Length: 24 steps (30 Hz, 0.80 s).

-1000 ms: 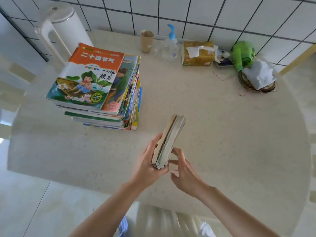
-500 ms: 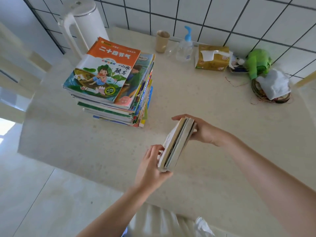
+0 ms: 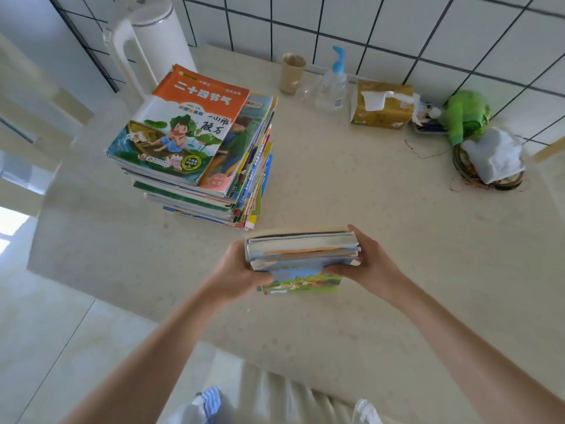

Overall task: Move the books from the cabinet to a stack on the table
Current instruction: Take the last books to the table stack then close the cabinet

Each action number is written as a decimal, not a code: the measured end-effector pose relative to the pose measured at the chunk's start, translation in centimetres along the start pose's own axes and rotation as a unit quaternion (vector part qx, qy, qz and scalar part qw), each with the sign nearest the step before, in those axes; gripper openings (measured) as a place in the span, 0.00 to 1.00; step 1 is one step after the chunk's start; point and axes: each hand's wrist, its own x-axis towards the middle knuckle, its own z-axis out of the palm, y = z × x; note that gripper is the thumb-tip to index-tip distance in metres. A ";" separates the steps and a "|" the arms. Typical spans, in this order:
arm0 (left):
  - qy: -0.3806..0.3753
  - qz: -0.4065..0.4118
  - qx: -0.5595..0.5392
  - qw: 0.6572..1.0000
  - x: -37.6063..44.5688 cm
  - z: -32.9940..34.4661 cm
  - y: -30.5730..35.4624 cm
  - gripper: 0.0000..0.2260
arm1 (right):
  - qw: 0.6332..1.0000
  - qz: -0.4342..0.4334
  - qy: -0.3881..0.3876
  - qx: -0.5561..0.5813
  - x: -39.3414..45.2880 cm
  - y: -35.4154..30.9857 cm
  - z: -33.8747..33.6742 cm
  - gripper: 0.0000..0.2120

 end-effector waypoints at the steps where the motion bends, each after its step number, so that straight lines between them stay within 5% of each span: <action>1: 0.001 0.008 0.001 1.000 0.3 0.0 0.4 0.19 | 1.000 -0.001 0.027 0.001 -0.4 0.5 0.4 0.20; 9: 0.099 0.009 -0.012 0.995 0.8 2.2 -2.0 0.23 | 0.992 -0.019 0.120 -0.040 -1.8 2.6 2.8 0.24; 14: 0.106 -0.002 -0.007 0.994 0.2 3.8 -2.9 0.29 | 0.994 0.015 0.099 -0.038 -1.2 3.6 2.5 0.28; 24: 0.140 0.008 0.030 0.990 0.4 4.7 -3.8 0.23 | 0.994 0.041 0.091 -0.043 -0.8 4.3 4.5 0.23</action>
